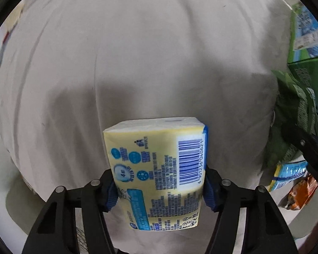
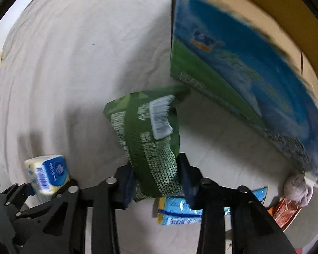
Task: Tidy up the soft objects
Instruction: 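Grasp the yellow tissue pack with the left tool while the right tool grasps the green snack bag, then carry both items into the cardboard box and open both tools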
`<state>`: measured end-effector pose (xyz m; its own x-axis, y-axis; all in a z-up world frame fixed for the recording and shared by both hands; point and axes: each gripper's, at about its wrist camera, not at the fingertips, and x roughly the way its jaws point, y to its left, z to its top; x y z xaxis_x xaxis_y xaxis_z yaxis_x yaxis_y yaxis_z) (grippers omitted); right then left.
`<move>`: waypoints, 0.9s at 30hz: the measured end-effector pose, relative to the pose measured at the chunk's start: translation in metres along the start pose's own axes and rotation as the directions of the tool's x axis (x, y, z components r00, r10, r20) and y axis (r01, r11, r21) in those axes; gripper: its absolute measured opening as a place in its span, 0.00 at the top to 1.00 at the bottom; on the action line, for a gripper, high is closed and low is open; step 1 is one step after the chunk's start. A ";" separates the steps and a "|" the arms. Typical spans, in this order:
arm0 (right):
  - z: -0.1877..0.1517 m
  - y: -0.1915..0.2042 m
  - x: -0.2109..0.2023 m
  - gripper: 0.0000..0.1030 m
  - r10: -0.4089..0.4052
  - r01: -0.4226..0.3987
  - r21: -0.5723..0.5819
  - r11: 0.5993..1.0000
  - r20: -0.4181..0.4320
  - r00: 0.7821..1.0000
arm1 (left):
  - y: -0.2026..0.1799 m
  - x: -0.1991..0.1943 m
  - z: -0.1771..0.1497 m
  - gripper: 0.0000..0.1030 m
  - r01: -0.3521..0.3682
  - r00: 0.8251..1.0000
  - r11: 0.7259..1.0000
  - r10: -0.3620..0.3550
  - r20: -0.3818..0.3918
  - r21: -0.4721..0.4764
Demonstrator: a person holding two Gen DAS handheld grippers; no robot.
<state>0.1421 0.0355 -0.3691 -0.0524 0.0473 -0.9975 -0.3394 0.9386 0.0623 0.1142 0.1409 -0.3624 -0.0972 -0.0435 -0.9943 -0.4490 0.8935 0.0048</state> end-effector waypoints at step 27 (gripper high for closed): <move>-0.106 -0.155 -0.244 0.69 0.076 -0.198 0.337 0.921 0.342 0.937 | -0.179 -0.243 -0.099 0.41 0.128 0.920 0.864 -0.287 0.268 0.487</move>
<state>0.1079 -0.1575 -0.1317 0.2461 0.2325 -0.9409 0.0139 0.9698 0.2433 0.1301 -0.0522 -0.1110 0.2770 -0.1768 -0.9445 0.0326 0.9841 -0.1747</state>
